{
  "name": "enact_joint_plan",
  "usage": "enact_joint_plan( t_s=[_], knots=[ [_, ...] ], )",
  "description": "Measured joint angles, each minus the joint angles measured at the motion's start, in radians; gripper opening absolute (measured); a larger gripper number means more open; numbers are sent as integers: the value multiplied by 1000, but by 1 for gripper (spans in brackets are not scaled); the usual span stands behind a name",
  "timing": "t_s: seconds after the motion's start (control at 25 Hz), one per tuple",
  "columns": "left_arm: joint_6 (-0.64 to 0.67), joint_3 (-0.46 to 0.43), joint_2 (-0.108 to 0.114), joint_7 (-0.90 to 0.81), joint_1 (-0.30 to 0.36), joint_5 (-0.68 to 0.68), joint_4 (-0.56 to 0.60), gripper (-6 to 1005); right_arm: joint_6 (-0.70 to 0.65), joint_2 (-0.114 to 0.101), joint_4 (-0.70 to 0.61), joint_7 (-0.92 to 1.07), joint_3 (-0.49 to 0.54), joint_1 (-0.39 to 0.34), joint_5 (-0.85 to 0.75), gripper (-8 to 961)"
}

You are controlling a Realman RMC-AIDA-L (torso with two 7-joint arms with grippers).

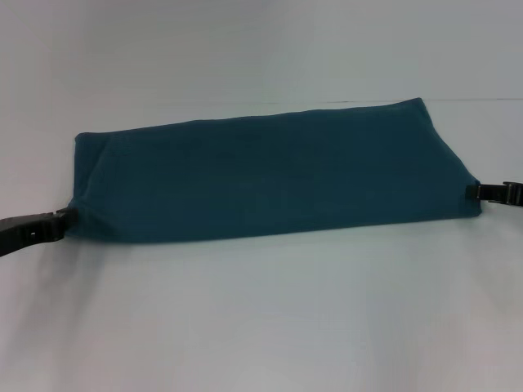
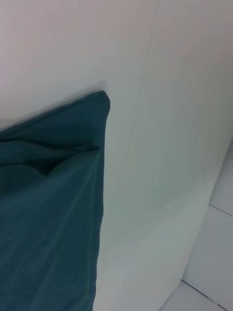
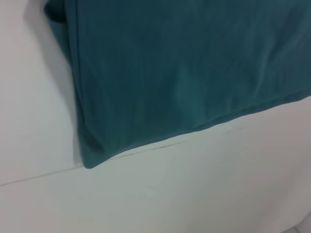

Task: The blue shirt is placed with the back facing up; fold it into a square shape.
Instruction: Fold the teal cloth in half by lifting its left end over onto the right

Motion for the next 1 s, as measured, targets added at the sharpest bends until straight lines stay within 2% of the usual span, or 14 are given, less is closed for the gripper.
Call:
enact_joint_plan(
  t_s=[0.8, 1.0],
  knots=[
    [-11, 6, 1, -1, -3, 1, -5, -2, 108, 18, 90, -28, -3, 48, 0, 546],
    [-12, 6, 2, -2, -5, 1, -4, -2, 95, 20, 87, -41, 0, 47, 6, 467]
  ],
)
